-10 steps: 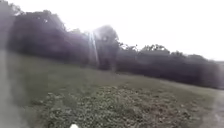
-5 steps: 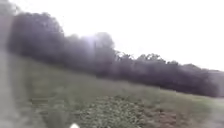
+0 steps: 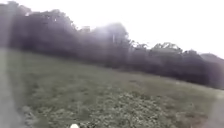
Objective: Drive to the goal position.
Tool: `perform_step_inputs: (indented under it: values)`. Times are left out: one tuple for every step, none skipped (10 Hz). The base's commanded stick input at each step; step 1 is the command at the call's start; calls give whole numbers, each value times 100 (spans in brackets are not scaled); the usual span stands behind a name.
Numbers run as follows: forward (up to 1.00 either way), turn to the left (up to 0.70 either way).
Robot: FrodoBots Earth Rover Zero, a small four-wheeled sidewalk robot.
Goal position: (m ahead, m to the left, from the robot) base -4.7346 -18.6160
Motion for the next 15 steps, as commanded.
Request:
perform_step_inputs:
  values:
    - [85,0]
    - [85,0]
    - [85,0]
    - [85,-10]
    - [85,-34]
    - [85,-34]
    - [85,-34]
    - [85,-34]
    - [85,-34]
    - [85,-34]
    - [85,-34]
    - [85,-34]
    - [85,-34]
    - [85,-34]
    - [85,-34]
